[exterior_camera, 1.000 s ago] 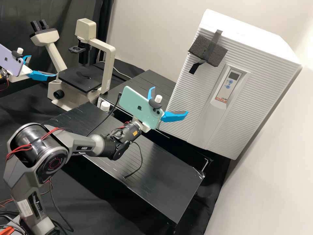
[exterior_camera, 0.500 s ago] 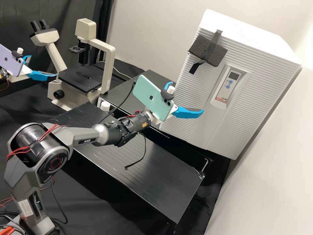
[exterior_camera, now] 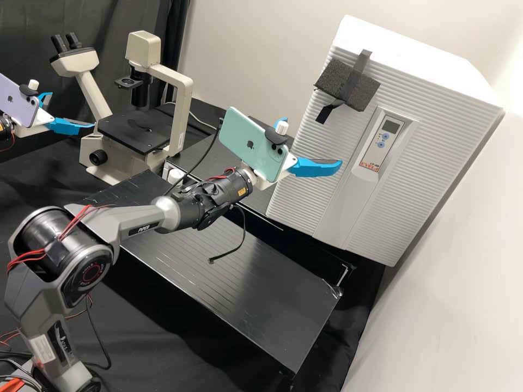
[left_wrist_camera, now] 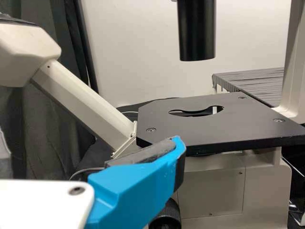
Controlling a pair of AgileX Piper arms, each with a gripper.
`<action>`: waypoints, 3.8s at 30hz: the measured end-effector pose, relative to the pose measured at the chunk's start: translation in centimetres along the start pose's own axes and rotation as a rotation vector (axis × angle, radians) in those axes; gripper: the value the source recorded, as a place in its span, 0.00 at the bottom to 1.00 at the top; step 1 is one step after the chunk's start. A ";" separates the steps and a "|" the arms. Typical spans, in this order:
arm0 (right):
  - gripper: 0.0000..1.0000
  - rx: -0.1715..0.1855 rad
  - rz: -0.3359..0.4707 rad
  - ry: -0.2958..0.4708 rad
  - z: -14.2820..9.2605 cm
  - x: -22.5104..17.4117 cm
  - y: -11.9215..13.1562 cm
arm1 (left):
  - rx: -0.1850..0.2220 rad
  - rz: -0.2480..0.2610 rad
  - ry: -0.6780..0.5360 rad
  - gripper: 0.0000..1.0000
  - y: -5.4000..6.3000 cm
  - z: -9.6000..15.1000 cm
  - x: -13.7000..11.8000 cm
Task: Open the incubator door.
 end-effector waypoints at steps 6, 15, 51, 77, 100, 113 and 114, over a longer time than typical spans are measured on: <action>1.00 0.007 -0.009 -0.038 0.7 0.5 -0.6 | 0.000 0.000 0.000 1.00 0.0 0.0 0.0; 0.00 -0.013 -0.024 -0.071 1.1 0.6 -0.9 | 0.000 0.000 0.000 1.00 0.0 0.0 0.0; 0.00 -0.047 -0.050 -0.126 -0.1 0.4 -1.0 | 0.000 0.000 0.000 1.00 0.0 0.0 0.0; 0.00 -0.042 -0.085 -0.117 0.3 0.2 -0.1 | 0.000 0.000 0.000 1.00 0.0 0.0 0.0; 0.00 -0.062 -0.053 -0.117 1.8 -5.2 4.2 | 0.000 0.000 0.000 1.00 0.0 0.0 0.0; 1.00 -0.106 -0.009 -0.140 2.8 -7.5 5.5 | 0.000 0.000 0.000 1.00 0.0 0.0 0.0; 1.00 -0.111 -0.002 -0.142 2.9 -7.6 5.6 | 0.000 0.000 0.000 1.00 0.0 0.0 0.0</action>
